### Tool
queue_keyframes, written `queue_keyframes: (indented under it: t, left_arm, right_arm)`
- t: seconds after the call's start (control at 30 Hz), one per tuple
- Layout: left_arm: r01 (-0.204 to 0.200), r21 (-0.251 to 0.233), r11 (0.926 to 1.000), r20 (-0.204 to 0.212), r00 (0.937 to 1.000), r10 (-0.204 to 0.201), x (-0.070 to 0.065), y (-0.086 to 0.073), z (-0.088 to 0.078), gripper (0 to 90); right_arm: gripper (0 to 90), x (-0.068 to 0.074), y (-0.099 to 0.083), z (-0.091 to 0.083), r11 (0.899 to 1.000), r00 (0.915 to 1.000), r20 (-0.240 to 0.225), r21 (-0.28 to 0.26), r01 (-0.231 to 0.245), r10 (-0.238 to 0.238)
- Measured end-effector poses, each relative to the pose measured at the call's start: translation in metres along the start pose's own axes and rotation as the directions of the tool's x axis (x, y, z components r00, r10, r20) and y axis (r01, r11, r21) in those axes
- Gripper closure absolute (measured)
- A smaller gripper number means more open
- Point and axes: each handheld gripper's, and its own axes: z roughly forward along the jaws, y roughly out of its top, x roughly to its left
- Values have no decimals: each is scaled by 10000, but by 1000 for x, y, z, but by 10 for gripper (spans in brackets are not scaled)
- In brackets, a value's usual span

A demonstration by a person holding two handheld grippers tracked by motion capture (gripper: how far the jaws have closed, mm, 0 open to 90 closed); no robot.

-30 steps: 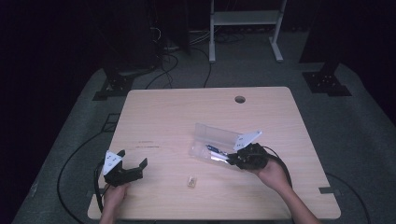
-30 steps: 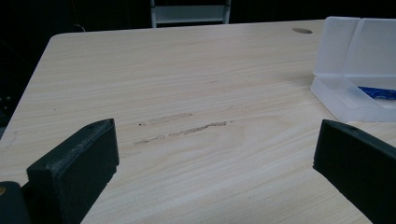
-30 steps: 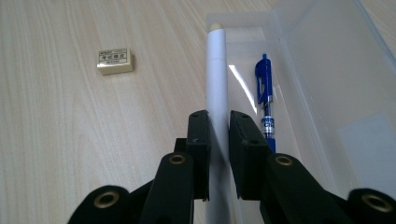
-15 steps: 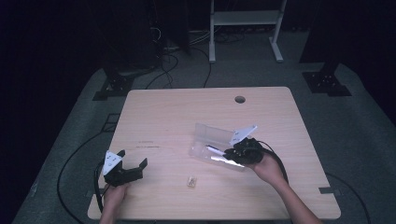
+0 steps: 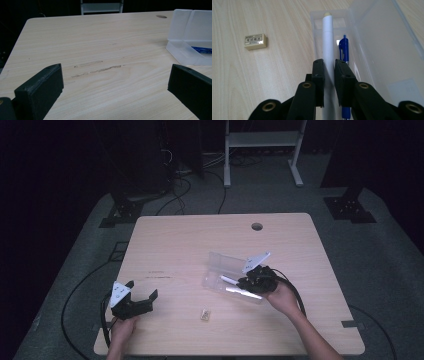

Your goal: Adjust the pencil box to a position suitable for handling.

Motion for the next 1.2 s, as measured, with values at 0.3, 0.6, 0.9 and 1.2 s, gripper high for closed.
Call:
queue_keyframes:
  t: [0.3,0.6,0.9,1.2]
  left_arm:
    - [5,-5,10000,9,10000,-5,0,0,0,0]
    - [13,-7,10000,9,10000,-13,0,0,0,0]
    - [29,-8,10000,9,10000,-29,0,0,0,0]
    - [40,-12,10000,10,10000,-40,0,0,0,0]
  right_arm:
    - [782,-4,1,6,10000,10000,2,81,-34,34]
    - [782,-7,2,12,9999,10000,8,128,-17,17]
    - [782,-10,1,17,9997,10000,-12,229,-79,79]
    - [782,-14,0,23,9992,9997,-67,317,-247,249]
